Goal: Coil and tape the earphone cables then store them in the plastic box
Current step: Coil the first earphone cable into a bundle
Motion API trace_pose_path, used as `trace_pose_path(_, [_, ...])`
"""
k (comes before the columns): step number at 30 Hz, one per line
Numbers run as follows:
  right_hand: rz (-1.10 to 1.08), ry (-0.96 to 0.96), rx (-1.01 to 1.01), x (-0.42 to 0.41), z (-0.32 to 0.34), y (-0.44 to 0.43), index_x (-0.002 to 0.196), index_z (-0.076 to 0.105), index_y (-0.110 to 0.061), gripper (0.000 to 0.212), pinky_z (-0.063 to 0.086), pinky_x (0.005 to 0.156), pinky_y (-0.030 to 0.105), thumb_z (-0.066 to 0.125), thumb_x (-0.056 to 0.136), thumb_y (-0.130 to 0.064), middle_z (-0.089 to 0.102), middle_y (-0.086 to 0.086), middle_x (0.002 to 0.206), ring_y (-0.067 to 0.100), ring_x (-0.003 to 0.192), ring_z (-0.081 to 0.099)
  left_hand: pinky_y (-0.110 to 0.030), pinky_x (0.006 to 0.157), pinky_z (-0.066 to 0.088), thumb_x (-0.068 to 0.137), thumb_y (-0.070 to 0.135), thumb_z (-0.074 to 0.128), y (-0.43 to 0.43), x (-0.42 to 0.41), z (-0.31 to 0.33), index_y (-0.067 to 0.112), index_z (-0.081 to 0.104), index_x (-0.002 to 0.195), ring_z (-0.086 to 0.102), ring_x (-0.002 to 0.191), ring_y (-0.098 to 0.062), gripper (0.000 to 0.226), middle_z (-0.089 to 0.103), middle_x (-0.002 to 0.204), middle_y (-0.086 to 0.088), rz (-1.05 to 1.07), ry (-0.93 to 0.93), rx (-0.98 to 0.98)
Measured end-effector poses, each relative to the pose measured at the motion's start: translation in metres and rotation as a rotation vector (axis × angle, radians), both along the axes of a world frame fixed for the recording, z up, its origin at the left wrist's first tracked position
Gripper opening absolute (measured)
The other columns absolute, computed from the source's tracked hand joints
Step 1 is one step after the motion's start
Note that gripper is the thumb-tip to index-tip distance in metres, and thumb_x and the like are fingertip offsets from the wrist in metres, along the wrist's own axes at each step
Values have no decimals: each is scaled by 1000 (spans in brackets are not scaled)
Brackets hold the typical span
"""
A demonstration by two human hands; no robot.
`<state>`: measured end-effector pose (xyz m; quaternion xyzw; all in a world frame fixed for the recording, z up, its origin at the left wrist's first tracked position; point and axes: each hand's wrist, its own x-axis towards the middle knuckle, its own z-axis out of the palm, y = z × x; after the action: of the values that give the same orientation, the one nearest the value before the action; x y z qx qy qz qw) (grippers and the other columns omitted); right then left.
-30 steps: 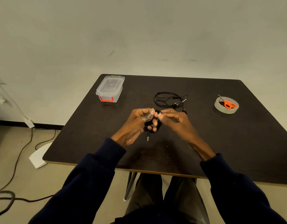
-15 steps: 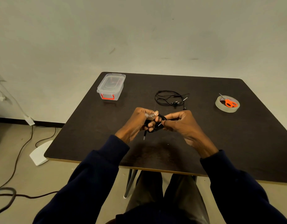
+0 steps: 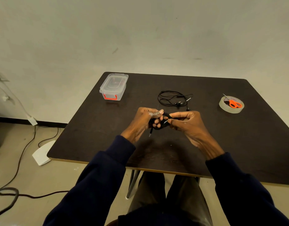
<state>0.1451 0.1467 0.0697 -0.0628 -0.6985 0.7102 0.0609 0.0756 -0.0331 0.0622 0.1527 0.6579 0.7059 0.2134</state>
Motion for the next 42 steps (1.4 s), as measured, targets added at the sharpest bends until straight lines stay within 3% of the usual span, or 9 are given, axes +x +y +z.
trace_pose_path(5, [-34, 48, 171, -1, 0, 3, 86, 79, -16, 21, 60, 68, 20, 82, 79, 3, 80, 5, 83, 13, 75, 75, -18, 56, 48, 99, 16, 60, 6, 6, -7, 15, 74, 71, 60, 59, -7, 32, 65, 67, 2, 62, 63, -29])
trace_pose_path(8, [-50, 56, 175, -2, 0, 3, 78, 79, -24, 29, 59, 66, 19, 81, 79, 5, 79, 2, 80, 11, 73, 75, -22, 62, 50, 101, 17, 57, 10, 12, -9, 6, 68, 79, 61, 65, -10, 26, 67, 77, 6, 99, 206, -113])
trace_pose_path(11, [-27, 46, 125, -2, 0, 6, 75, 81, -24, 31, 56, 62, 17, 78, 80, 6, 79, 3, 77, 8, 68, 72, -25, 64, 51, 103, 16, 55, 16, 15, -10, 10, 68, 82, 63, 66, -12, 25, 70, 84, 4, 127, 221, -114])
trace_pose_path(17, [49, 26, 84, 0, -3, 12, 93, 77, -13, 21, 57, 63, 20, 75, 85, 6, 79, 7, 83, 11, 71, 72, -23, 61, 50, 106, 15, 52, 21, 16, -9, 13, 66, 88, 62, 67, -10, 23, 69, 90, 0, 133, 237, -136])
trace_pose_path(23, [25, 90, 118, 1, -6, 13, 120, 60, -14, 47, 63, 78, 32, 74, 83, 10, 78, 13, 94, 26, 84, 76, -22, 59, 50, 107, 22, 53, 25, 14, -12, 3, 67, 95, 60, 64, -10, 27, 72, 89, -3, 134, 203, -172])
trace_pose_path(26, [13, 167, 212, 3, -8, 12, 112, 60, -14, 41, 62, 81, 32, 73, 82, 12, 77, 9, 93, 23, 88, 75, -19, 55, 47, 108, 25, 52, 26, 15, -12, 10, 69, 88, 59, 59, -7, 30, 72, 81, 2, 127, 134, -122])
trace_pose_path(30, [30, 268, 379, 3, -7, 10, 98, 73, -10, 24, 60, 85, 26, 75, 84, 9, 75, 0, 96, 13, 91, 74, -16, 51, 44, 109, 27, 50, 26, 15, -11, 12, 67, 87, 57, 57, -7, 32, 70, 72, 1, 98, 40, -54])
trace_pose_path(36, [-4, 273, 528, 9, -11, 12, 104, 78, -10, 22, 61, 88, 28, 78, 85, 1, 76, -1, 104, 8, 96, 74, -20, 56, 51, 108, 24, 51, 23, 17, -11, -2, 66, 105, 65, 66, -15, 31, 72, 82, -14, 72, -28, -5])
trace_pose_path(42, [-8, 330, 736, 9, -11, 9, 110, 77, -12, 29, 61, 87, 28, 80, 82, -3, 73, 1, 106, 8, 95, 71, -27, 59, 53, 107, 23, 54, 19, 19, -10, -7, 66, 107, 67, 68, -25, 32, 74, 85, -22, 85, 71, -28])
